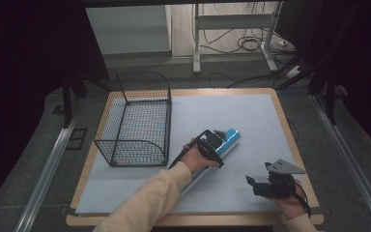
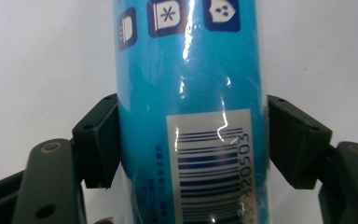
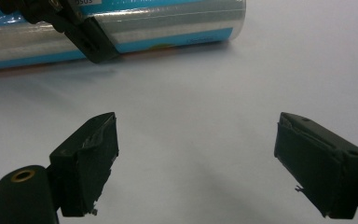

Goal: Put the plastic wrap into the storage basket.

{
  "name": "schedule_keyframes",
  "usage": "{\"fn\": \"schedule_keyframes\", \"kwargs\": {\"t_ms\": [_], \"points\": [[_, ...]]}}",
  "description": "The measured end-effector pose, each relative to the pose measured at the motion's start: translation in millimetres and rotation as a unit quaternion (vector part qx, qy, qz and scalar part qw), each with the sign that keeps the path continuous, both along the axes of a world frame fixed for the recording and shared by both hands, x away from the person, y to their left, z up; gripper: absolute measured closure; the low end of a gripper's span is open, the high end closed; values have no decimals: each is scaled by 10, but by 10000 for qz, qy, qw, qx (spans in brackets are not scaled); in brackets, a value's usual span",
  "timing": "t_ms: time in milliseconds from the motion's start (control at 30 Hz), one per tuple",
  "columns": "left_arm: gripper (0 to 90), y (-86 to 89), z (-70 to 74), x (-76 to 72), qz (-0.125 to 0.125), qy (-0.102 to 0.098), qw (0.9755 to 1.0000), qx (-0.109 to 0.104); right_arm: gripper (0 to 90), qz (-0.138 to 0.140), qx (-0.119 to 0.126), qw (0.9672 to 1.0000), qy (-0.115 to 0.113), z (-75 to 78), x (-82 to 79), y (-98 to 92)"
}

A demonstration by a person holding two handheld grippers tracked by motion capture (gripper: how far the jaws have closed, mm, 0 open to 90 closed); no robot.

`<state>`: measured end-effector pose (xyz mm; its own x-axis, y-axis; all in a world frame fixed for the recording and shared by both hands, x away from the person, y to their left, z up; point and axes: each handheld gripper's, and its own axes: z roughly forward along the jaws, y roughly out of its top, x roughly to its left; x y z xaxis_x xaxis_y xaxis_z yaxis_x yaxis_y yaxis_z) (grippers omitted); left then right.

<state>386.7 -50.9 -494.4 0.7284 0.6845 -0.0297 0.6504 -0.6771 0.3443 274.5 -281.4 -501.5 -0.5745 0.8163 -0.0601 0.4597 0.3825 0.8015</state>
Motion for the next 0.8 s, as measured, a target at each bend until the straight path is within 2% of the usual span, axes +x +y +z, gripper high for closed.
{"fn": "schedule_keyframes", "kwargs": {"t_ms": [67, 367, 467, 533, 733, 800], "points": [[305, 1, -13, 12, 19, 24, 10000, 38, 141, -21, -4, 10000, 13, -1, 3, -3], [317, 44, -5, 56, 69, 206, 9997, -128, 144, -75, -13, 10000, 2, 4, 2, -12], [317, 55, 4, 65, 35, 304, 9994, -131, 144, -81, -8, 10000, 0, 5, 3, -14], [318, 71, 23, 56, -79, 404, 9990, -173, 145, -95, -2, 10000, -6, 9, 4, -21], [318, 117, 129, 23, -168, 368, 9988, -269, 146, -116, 4, 9999, -15, 16, 1, -28], [319, 145, 206, 8, -203, 361, 9987, -291, 146, -118, 7, 9999, -24, 19, -1, -26]]}}
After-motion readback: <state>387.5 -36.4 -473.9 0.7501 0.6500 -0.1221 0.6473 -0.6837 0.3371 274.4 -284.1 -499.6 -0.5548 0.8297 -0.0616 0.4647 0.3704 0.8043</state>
